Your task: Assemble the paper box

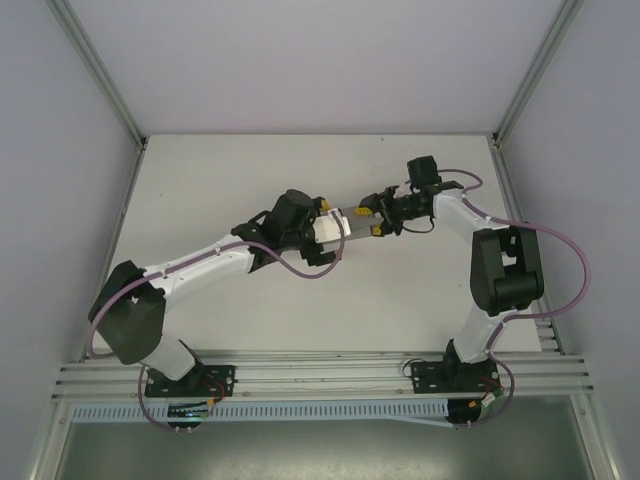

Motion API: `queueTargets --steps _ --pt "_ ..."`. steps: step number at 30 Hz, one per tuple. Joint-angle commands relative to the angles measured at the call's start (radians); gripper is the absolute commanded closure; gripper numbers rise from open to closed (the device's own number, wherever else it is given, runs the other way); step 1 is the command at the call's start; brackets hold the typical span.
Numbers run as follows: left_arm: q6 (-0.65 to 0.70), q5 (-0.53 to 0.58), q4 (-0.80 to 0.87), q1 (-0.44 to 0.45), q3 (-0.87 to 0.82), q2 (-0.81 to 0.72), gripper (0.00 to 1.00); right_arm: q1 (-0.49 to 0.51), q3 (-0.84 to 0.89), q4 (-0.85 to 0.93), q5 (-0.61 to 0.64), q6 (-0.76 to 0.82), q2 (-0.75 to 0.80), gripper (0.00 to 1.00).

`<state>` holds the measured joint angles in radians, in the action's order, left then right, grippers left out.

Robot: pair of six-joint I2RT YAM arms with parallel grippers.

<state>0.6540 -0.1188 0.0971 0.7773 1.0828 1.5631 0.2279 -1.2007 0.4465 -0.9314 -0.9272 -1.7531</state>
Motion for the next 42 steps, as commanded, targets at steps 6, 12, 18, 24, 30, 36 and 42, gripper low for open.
queueTargets --steps 6,12,18,24,30,36,42 --pt "0.167 0.070 0.045 0.001 0.057 0.024 0.01 -0.007 -0.014 0.009 -0.095 -0.098 0.029 0.62" --pt "0.277 0.150 0.067 -0.001 0.033 0.023 0.01 -0.022 -0.002 -0.006 -0.118 -0.144 0.058 0.62" --pt "0.311 0.186 0.006 -0.001 0.016 0.027 0.09 -0.021 -0.005 0.005 -0.138 -0.144 0.079 0.62" --pt "0.334 0.227 -0.141 -0.002 -0.013 0.040 0.39 -0.019 0.002 0.057 -0.137 -0.101 0.098 0.61" --pt "0.342 0.227 -0.166 -0.006 -0.015 0.031 0.48 -0.024 0.033 0.045 -0.105 -0.099 0.122 0.46" --pt "0.314 0.194 -0.063 -0.010 0.001 0.021 0.58 -0.079 0.042 0.050 0.017 -0.052 0.189 0.01" --pt "0.286 0.068 0.145 -0.036 0.048 0.021 0.57 -0.172 -0.054 0.213 0.391 0.200 0.309 0.01"
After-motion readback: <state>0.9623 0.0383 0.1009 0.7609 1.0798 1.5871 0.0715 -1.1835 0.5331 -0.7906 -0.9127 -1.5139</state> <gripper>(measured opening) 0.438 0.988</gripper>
